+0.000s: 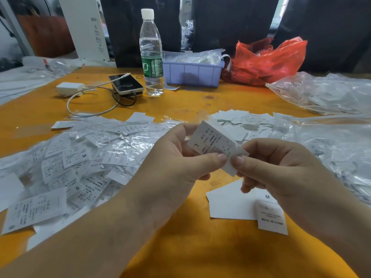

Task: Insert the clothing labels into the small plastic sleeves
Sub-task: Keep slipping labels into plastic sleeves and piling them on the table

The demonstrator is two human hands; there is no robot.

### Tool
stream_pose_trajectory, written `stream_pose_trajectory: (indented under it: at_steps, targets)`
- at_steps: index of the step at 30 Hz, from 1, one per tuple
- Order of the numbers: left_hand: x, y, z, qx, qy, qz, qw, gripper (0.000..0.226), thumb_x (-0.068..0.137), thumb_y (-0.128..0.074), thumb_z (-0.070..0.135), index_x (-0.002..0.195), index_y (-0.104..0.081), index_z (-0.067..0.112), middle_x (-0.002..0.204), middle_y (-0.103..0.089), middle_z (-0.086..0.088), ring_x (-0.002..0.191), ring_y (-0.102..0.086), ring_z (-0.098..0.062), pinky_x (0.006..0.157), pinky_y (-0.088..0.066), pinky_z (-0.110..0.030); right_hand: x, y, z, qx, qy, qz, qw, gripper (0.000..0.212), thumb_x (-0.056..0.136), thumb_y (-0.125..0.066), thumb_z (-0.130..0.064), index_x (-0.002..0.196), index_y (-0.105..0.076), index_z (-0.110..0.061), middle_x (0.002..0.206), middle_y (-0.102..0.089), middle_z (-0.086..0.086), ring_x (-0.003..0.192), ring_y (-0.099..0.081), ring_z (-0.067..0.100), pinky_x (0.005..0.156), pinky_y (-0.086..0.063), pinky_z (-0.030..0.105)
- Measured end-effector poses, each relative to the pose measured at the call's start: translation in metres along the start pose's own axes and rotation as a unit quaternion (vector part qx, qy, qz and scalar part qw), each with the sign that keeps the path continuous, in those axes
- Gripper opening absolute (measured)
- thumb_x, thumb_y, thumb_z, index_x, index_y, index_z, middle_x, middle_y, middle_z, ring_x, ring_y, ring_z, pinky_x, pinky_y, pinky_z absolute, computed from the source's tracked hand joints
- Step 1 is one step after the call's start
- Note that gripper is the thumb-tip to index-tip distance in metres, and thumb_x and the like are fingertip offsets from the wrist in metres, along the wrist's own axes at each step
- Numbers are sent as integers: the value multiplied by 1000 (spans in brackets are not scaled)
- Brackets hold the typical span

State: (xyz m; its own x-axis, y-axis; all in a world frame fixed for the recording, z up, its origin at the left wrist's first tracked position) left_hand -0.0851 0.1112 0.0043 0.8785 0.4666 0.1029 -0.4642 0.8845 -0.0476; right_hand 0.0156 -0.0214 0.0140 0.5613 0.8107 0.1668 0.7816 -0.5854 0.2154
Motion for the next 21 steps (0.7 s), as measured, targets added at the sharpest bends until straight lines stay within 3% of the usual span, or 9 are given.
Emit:
stream_pose_trajectory:
  at_steps: [2, 4, 9, 14, 21]
  targets:
    - [-1, -2, 0, 6, -3, -8, 1000, 51, 66, -77, 24, 115, -60, 26, 85, -74, 2, 75, -67, -6, 64, -52, -17, -1, 1, -3, 12, 0, -5, 1000, 18, 72, -80, -33, 77, -75, -17, 64, -65, -1, 57, -59, 12, 59, -53, 23]
    - [-2, -2, 2, 4, -5, -4, 1000, 51, 66, -76, 24, 115, -61, 25, 87, -74, 0, 75, -67, -7, 64, -51, -18, -1, 1, -5, 30, -4, -3, 1000, 20, 66, -71, -31, 78, -75, -16, 65, -66, 3, 58, -59, 15, 59, -54, 25]
    - [0, 3, 1, 9, 9, 4, 1000, 53, 65, -76, 26, 116, -60, 26, 91, -75, -2, 77, -68, -9, 65, -52, -21, 0, 2, -6, 43, -11, -7, 999, 19, 63, -69, -25, 78, -75, -16, 68, -70, 10, 58, -60, 20, 57, -55, 26]
    - [-1, -1, 1, 10, 5, -14, 1000, 43, 63, -76, 21, 104, -63, 27, 73, -70, 8, 66, -64, -3, 61, -54, -19, -1, -1, -5, 41, 0, -16, 999, 18, 62, -71, -29, 75, -74, -16, 66, -69, 11, 55, -61, 19, 56, -54, 25]
    - [-2, -1, -2, 45, 33, -43, 997, 38, 65, -83, 26, 100, -69, 26, 75, -70, 11, 67, -64, 0, 65, -56, -19, -2, -1, -2, 39, -4, -19, 999, 24, 61, -80, -33, 82, -75, -24, 64, -67, 12, 57, -62, 22, 56, -55, 28]
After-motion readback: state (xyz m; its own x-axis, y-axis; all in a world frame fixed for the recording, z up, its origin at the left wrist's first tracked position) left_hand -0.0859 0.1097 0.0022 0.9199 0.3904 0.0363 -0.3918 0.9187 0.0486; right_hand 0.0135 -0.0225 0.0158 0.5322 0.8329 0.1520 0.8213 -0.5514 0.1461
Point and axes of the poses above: each hand's wrist, its own x-axis towards the middle knuckle, its own y-axis out of the back of the hand, z = x × y, the point moved 3 cm from there along x, towards the middle knuckle
